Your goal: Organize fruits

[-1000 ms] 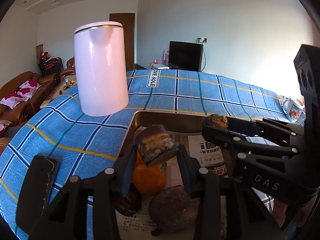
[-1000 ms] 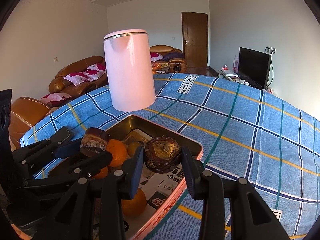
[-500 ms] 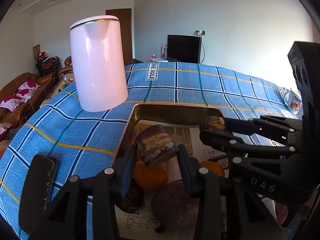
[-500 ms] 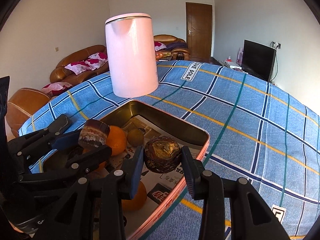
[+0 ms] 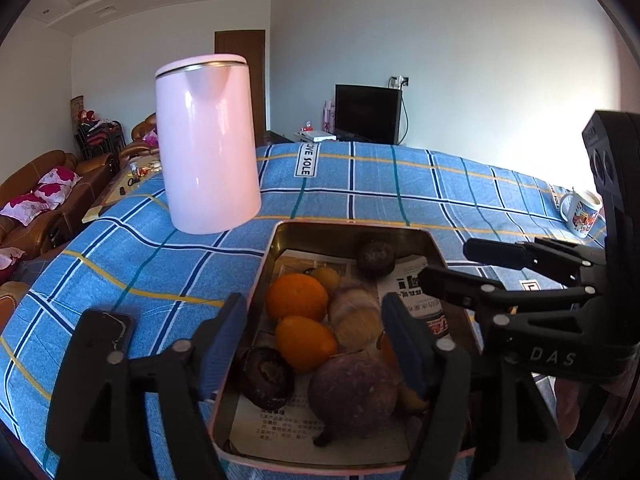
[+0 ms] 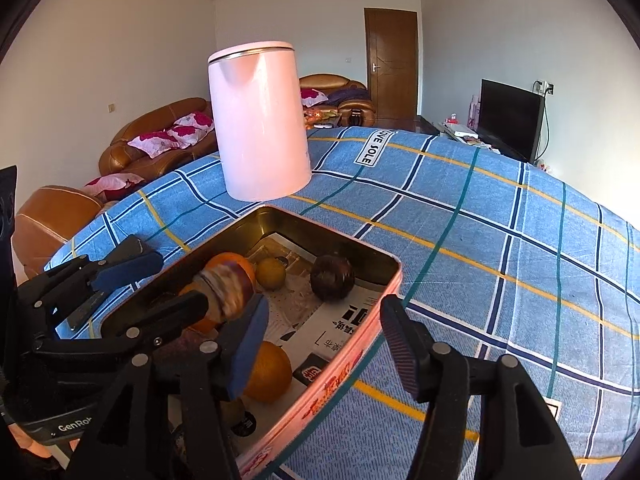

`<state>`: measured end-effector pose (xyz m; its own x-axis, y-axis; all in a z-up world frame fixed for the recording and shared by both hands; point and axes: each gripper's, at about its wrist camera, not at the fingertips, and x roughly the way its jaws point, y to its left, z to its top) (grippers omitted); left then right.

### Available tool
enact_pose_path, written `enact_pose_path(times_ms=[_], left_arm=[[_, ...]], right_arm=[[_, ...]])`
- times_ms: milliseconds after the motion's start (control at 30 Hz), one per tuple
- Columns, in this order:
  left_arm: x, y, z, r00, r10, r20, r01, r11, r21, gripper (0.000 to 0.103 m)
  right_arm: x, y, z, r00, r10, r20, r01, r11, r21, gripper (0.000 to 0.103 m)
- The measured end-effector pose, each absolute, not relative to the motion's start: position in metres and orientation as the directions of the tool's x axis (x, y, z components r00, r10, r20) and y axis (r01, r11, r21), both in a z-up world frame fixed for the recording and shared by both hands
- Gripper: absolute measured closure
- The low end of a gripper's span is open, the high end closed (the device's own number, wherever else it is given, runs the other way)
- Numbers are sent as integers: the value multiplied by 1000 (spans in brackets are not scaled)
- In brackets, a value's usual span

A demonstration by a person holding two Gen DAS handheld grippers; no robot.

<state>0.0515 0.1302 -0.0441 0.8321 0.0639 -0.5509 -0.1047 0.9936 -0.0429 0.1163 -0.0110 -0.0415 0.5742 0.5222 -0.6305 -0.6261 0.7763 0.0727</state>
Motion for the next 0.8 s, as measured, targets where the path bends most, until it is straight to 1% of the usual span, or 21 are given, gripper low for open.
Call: enact_pose_path(times_ms=[33, 167, 233, 433, 533, 800], left_arm=[[48, 129, -42, 840, 60, -540, -100, 994, -45, 18], [35, 124, -34, 860, 56, -507, -90, 995, -44, 16], [28, 122, -30, 870, 58, -490, -91, 995, -44, 12], [12, 114, -18, 896, 79, -437, -100, 995, -25, 9], [6, 112, -15, 904, 85, -419, -105, 994, -25, 7], [1, 105, -16, 910, 90, -404, -108, 994, -21, 4]], right_arm=[[114, -16, -40, 576, 529, -623, -623, 778, 85, 40], [101, -35, -35, 601, 536, -593, -603, 791, 104, 35], [95, -45, -33, 616, 530, -583, -586, 803, 111, 34], [77, -75, -25, 659, 531, -532, -545, 825, 148, 33], [66, -84, -21, 685, 527, -504, -534, 833, 144, 32], [39, -95, -13, 724, 519, -455, -528, 841, 120, 29]])
